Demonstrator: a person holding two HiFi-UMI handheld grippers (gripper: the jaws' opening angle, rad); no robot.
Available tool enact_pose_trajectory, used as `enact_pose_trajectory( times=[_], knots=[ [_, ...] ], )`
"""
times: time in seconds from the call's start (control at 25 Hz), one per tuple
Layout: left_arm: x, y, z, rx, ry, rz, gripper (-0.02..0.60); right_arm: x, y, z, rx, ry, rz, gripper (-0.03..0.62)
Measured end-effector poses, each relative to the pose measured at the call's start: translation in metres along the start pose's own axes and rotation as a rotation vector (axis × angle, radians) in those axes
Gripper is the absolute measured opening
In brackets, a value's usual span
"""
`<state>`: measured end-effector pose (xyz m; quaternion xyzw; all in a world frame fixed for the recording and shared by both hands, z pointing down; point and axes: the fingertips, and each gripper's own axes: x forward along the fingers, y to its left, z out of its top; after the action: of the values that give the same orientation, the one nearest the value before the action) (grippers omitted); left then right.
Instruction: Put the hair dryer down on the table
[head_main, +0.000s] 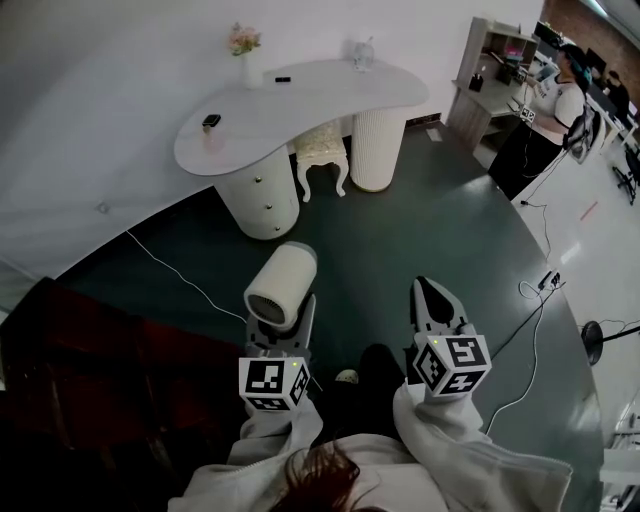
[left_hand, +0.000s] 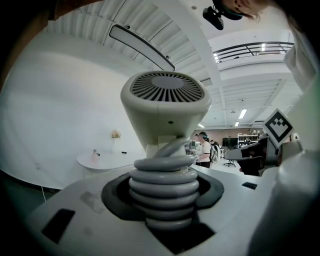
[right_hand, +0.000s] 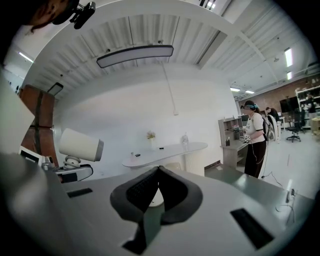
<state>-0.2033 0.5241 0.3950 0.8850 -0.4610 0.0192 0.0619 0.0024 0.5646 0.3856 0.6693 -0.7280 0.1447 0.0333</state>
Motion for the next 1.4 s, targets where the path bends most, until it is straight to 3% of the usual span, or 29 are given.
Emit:
enact_pose_trajectory(
  times=[0.48,0.96,1.4],
  knots=[
    [0.016,0.009,0.0,-0.003,0.005,0.017,0.213,0.024,-0.009,-0.005,0.018,0.029,0.021,0.051],
    [0.109,0.046,0.008,-0.021,0.028,0.052,0.213,0.116,-0.046,0.029,0.022,0.044,0.034,0.051],
    [0.189,0.081,0.035,-0.021,0.001,0.112,0.213,0.215,-0.06,0.072,-0.014,0.05,0.124,0.051]
  ],
)
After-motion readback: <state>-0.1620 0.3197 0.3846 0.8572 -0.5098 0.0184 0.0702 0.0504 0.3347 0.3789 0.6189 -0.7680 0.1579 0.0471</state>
